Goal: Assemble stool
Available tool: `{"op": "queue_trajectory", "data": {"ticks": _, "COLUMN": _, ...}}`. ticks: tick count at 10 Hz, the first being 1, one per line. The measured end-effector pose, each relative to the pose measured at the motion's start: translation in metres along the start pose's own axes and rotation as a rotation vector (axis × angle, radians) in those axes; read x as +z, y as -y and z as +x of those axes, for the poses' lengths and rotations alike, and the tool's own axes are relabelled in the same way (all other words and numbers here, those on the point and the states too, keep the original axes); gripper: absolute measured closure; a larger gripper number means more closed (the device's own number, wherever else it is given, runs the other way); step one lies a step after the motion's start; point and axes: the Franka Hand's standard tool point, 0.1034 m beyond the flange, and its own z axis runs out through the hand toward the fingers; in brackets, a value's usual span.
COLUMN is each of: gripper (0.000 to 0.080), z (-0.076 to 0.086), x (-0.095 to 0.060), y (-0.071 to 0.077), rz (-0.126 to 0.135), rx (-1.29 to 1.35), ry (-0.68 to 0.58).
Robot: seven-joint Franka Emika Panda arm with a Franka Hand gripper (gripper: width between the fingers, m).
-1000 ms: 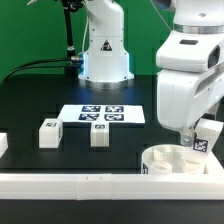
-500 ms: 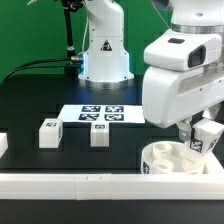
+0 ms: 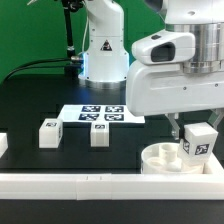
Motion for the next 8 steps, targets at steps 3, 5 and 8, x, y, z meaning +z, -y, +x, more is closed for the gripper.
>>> {"op": "queue_trajectory", "data": {"ticks": 3, "gripper": 0.0456, "z": -0.003, "x": 0.005, "y": 0.000, "rz": 0.005, "rx": 0.369, "ry": -0.019}}
{"op": "queue_trajectory", "data": {"ticks": 5, "gripper": 0.0456, "z": -0.005, "x": 0.006, "y": 0.002, "rz": 0.013, "rx": 0.457, "ry": -0.013}}
{"op": "queue_trajectory", "data": {"ticks": 8, "gripper": 0.0456, "z": -0.006, "x": 0.006, "y": 0.005, "rz": 0.031, "rx": 0.688, "ry": -0.003}}
